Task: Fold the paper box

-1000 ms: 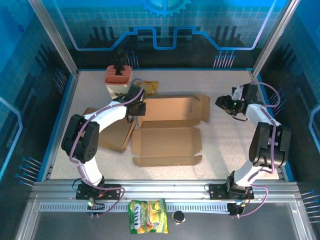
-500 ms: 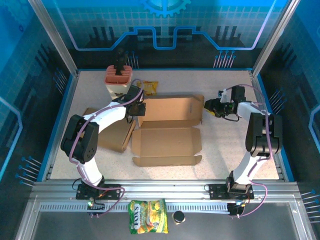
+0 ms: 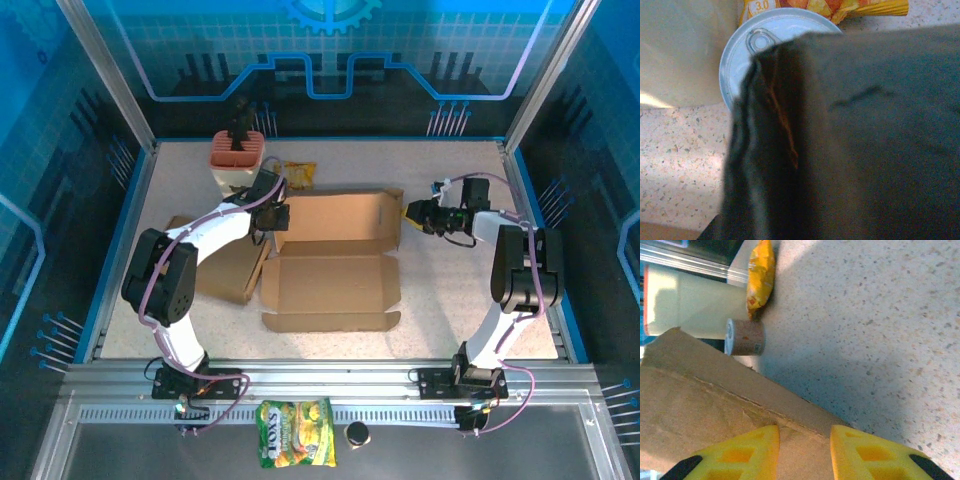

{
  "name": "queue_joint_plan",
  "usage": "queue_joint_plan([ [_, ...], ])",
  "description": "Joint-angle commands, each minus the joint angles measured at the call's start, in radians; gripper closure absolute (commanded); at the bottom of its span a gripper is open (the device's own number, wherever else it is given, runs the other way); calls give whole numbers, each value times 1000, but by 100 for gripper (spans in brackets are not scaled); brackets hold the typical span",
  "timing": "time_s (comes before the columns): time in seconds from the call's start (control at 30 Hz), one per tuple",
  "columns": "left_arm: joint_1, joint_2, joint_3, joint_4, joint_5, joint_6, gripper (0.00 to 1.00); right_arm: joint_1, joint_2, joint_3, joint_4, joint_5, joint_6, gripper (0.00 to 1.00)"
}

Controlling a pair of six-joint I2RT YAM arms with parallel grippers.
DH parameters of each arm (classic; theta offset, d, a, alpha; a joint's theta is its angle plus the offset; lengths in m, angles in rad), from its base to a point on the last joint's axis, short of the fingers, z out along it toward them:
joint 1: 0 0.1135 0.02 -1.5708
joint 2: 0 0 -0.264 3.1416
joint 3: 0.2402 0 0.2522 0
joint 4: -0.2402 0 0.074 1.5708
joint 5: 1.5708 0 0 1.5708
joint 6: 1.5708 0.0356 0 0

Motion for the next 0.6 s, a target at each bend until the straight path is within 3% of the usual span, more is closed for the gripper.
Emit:
queue_joint_plan([
  [0.0,0,30,28,5,37,-6,100,29,-30,-18,80,-114,14,66],
  [0.37,3,33,33,16,56,-1,100,37,-62,-28,3,-43,-53,62],
  [0.57,4,29,31,11,55,12,100,66,-87,54,-163,122,-179,56],
])
